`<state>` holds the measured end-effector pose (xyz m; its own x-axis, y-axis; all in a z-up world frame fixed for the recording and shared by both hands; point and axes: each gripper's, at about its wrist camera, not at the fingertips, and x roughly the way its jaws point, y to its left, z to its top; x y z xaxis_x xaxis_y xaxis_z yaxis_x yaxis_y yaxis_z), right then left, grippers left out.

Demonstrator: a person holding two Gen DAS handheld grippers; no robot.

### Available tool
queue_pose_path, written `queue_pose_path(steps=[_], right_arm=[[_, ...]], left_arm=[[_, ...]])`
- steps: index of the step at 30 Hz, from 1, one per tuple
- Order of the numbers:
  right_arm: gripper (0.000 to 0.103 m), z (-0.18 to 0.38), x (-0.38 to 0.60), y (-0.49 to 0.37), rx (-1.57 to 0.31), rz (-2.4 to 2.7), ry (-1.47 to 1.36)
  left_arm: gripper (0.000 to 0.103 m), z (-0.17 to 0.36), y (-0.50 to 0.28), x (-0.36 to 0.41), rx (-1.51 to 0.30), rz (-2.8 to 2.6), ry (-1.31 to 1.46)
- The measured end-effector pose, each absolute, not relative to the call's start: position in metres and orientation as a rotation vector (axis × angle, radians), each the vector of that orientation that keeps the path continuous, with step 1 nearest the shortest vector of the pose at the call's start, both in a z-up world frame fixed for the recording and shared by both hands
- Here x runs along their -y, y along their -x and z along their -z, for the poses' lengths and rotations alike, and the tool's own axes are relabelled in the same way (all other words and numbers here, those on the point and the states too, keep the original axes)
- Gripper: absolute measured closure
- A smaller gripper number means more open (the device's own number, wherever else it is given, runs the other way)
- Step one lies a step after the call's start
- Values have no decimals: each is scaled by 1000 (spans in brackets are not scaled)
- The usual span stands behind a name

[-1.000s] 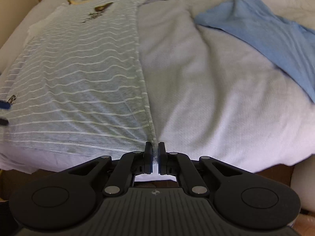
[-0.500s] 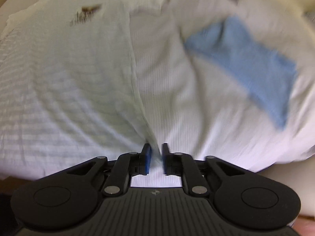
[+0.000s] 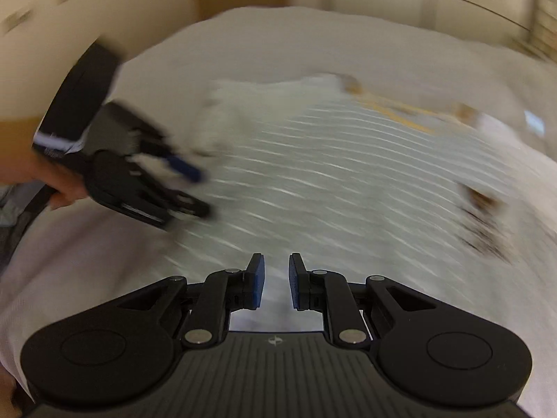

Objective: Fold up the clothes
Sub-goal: 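Smooth the shirt body flat with both open grippers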

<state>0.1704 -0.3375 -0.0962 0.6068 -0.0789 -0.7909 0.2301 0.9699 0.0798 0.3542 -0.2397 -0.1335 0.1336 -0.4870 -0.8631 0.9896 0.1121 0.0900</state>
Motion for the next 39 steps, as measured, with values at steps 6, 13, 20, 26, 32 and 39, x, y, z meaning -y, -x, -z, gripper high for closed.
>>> queue_pose_path(steps=[6, 13, 20, 26, 32, 39], right_arm=[[88, 135, 332, -145, -1110, 123, -108], [83, 115, 313, -50, -1239, 253, -101], [85, 101, 238, -113, -1035, 45, -72], [88, 140, 229, -91, -1177, 27, -87], [86, 127, 238, -20, -1247, 102, -91], [87, 103, 210, -77, -1022, 28, -42]], left_arm=[[60, 135, -357, 238, -783, 1275, -802], [68, 109, -334, 216, -734, 1329, -790], [67, 127, -282, 198, -701, 1471, -938], [65, 131, -281, 192, -706, 1416, -938], [68, 117, -252, 175, -718, 1418, -951], [68, 124, -206, 147, -691, 1434, -1020]])
